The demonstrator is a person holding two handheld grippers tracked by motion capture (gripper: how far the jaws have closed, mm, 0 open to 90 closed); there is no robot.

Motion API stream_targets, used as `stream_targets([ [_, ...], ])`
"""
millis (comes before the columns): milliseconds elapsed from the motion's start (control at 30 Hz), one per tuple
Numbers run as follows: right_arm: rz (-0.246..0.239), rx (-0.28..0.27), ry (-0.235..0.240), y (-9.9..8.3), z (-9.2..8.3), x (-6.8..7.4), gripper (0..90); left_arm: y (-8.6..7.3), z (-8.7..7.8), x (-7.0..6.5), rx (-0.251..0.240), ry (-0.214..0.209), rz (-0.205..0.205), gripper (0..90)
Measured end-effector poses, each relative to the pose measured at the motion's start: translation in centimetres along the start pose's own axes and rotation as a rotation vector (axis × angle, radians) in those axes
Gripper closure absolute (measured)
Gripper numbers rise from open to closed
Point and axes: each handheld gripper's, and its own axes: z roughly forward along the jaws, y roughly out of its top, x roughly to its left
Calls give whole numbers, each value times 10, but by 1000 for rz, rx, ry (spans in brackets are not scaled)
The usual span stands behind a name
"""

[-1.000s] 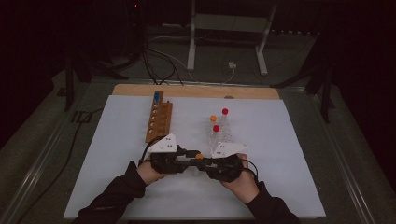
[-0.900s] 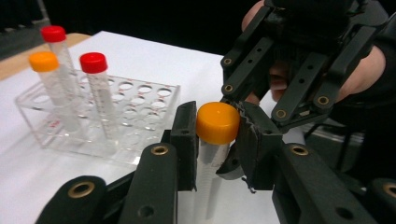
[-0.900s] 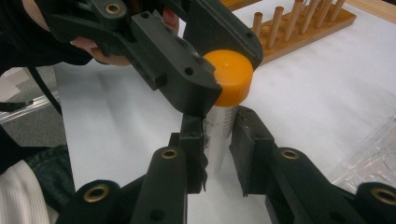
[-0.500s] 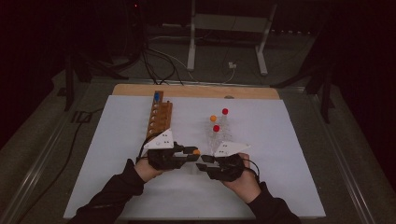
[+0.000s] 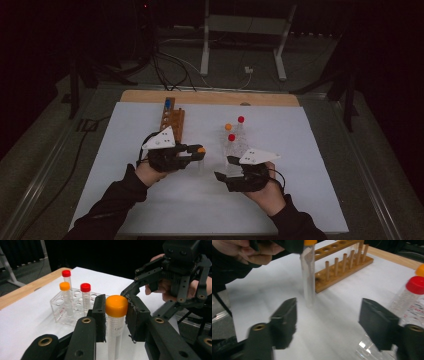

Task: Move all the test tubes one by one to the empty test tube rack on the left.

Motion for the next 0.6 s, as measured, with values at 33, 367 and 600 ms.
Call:
stream_targets([
  [33,3,-4,-2,0,0,-1,234,1,-1,1,-1,5,-2,718],
  [367,24,-45,-28,1,-5,-2,4,11,-15,16,-17,80,-8,718],
  [600,23,-48,-18,1,-7,-4,0,17,-26,30,-31,150,-15,718],
])
